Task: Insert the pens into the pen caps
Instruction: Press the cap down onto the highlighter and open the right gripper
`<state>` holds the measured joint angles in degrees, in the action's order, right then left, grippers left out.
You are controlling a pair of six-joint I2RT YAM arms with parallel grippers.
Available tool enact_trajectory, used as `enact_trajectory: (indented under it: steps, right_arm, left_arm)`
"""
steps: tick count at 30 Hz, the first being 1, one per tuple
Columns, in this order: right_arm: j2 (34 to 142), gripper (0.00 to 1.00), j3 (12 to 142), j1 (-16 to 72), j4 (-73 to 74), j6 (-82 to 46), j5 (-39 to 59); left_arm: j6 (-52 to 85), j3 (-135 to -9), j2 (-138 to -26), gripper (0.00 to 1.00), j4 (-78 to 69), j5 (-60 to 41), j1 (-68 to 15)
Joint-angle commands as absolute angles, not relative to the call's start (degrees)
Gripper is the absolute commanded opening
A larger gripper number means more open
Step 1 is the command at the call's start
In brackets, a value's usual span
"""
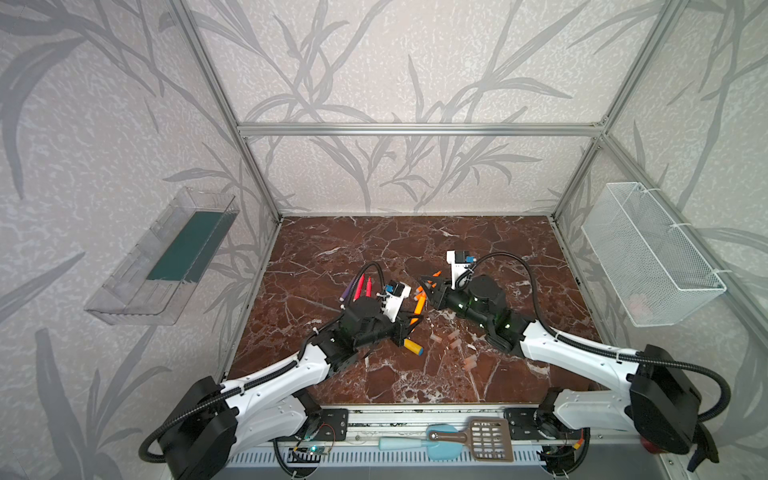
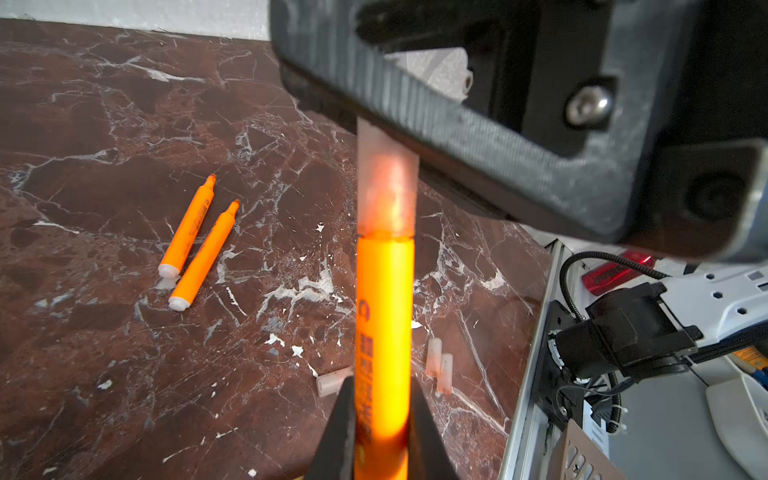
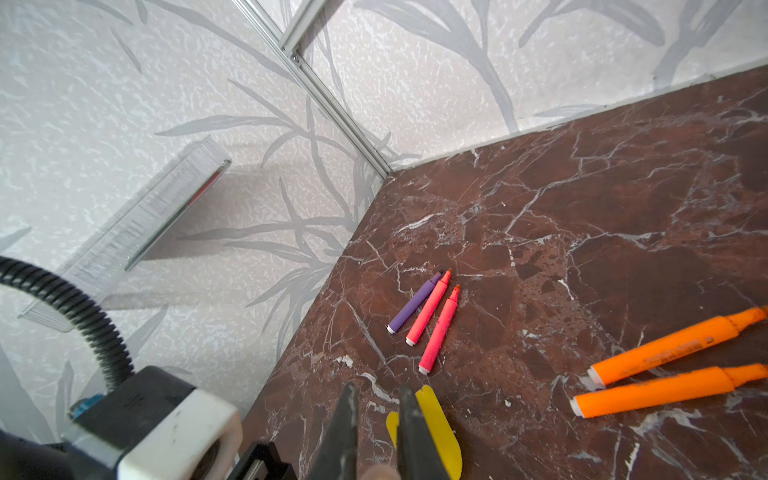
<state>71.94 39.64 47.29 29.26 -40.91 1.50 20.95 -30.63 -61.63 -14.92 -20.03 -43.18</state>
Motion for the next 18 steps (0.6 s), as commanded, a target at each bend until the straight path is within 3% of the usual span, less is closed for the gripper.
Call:
enact_trajectory:
  steps: [1, 9, 18]
  right_arm:
    - [69.11, 0.00, 35.10, 49.94, 26.12, -39.74, 7.47]
    - [64.60, 0.00, 28.21, 62.05, 27.48, -45.04, -1.06]
    - [63.81, 0.00, 26.95, 65.58, 22.94, -48.07, -5.58]
  left_arm:
    - [22.42, -38.87, -60.81, 0.00, -17.70, -10.94, -39.52]
    - [19.36, -45.12, -62.42, 0.00, -15.93, -5.17, -38.37]
    - [14.27, -48.98, -62.20, 0.00, -13.84, 3.07, -37.92]
